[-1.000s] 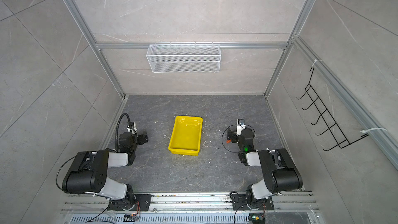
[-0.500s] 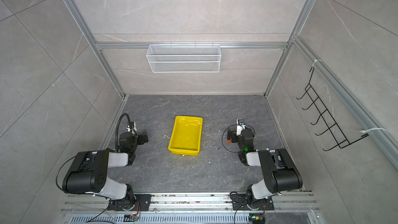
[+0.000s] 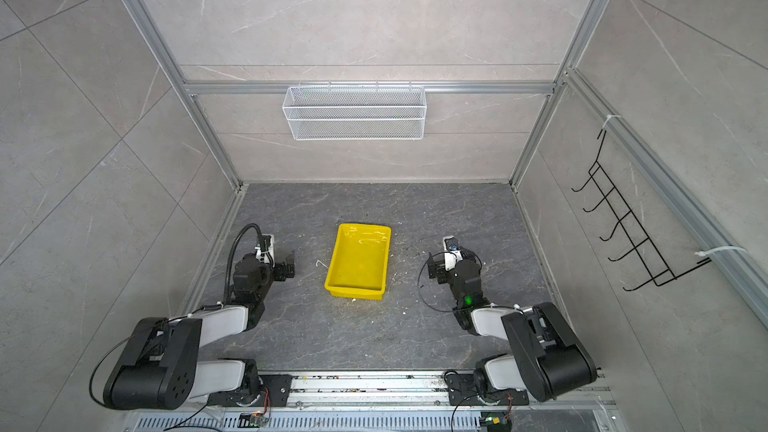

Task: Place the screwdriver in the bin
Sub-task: 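Lower the right gripper over the orange-handled screwdriver while the left arm lifts slightly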

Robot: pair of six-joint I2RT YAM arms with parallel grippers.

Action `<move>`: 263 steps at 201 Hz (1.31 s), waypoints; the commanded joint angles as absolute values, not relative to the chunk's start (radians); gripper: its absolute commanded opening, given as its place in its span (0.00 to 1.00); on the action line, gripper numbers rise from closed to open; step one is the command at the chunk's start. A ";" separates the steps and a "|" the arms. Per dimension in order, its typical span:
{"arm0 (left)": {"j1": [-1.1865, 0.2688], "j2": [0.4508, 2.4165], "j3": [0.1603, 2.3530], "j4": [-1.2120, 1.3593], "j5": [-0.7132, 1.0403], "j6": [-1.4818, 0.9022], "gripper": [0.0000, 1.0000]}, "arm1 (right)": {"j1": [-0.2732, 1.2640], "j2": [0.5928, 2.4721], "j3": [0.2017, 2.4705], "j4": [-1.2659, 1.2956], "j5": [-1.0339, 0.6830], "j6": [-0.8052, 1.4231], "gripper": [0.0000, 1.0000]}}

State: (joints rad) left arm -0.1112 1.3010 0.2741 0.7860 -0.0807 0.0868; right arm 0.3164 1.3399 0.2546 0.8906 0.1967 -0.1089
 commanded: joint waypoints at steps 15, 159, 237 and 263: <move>-0.122 1.275 0.285 0.762 -0.190 0.109 1.00 | 0.390 1.002 0.284 0.600 0.493 -0.028 0.99; -0.191 1.211 0.351 0.490 -0.831 -0.170 1.00 | 0.173 1.396 0.822 -0.464 -0.007 0.716 0.93; -0.372 1.129 0.466 0.035 -1.258 -0.477 1.00 | 0.151 1.526 0.926 -0.472 0.021 0.730 0.60; -0.373 0.960 0.555 -0.324 -1.127 -0.586 1.00 | 0.136 1.555 0.906 -0.429 0.016 0.748 0.55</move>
State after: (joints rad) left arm -0.3733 1.1046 0.4641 0.0437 -1.0874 -0.3954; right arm 0.1478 1.5238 0.9051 -0.4438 0.0109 0.7227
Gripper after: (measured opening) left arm 0.998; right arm 0.562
